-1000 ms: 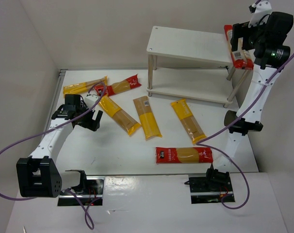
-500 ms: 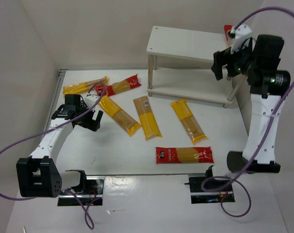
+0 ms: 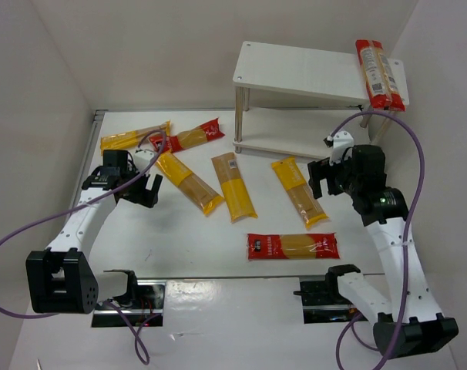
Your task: Place and organize the pasta boxes and bags onto the shelf
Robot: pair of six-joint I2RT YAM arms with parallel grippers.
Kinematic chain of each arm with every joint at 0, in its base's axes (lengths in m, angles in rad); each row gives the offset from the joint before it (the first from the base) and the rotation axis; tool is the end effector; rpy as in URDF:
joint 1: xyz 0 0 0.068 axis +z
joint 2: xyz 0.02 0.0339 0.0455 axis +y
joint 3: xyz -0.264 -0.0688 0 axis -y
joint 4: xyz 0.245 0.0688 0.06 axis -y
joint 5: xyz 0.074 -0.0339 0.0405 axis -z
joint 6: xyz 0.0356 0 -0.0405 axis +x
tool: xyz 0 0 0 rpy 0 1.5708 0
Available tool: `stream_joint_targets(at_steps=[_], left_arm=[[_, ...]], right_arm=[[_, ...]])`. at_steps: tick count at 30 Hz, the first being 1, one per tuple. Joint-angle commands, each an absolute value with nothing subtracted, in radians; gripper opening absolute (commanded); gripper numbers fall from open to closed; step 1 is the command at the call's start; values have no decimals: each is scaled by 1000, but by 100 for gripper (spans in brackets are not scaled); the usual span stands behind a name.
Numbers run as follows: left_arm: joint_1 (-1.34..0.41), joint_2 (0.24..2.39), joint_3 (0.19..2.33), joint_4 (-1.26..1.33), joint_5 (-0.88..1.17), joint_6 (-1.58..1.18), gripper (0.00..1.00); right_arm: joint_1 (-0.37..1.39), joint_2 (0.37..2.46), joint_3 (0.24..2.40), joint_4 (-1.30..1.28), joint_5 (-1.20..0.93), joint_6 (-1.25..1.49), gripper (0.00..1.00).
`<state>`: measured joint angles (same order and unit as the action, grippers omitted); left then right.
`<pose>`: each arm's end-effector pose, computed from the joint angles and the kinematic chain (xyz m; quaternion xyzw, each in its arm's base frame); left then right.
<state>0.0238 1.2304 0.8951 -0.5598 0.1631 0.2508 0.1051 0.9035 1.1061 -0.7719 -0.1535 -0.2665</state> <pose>0.2513 0.0002 0.2532 0.1333 0.9312 -0.0309 0.3378 0.1750 0.0239 0.3701 -0.1978 0.8528 0.0285 0.4825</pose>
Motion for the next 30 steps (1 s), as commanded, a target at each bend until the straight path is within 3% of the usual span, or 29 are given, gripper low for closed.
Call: stream_joint_targets(at_steps=[1,5,14,30], left_arm=[[29,1210,930,-538,131,189,99],[61,1190,930,-529,95,138,100],[293,1049,920,-529,245,100,100],[304,1043,920,-520,275,141,100]], right_arm=[[95,870,1010,-614,-80,-155,100],[-52,870,937,-592,-136,-155,100],[-140,870,913,-575,-124,-146,100],[-140,900,913,-575,-133,-155,100]])
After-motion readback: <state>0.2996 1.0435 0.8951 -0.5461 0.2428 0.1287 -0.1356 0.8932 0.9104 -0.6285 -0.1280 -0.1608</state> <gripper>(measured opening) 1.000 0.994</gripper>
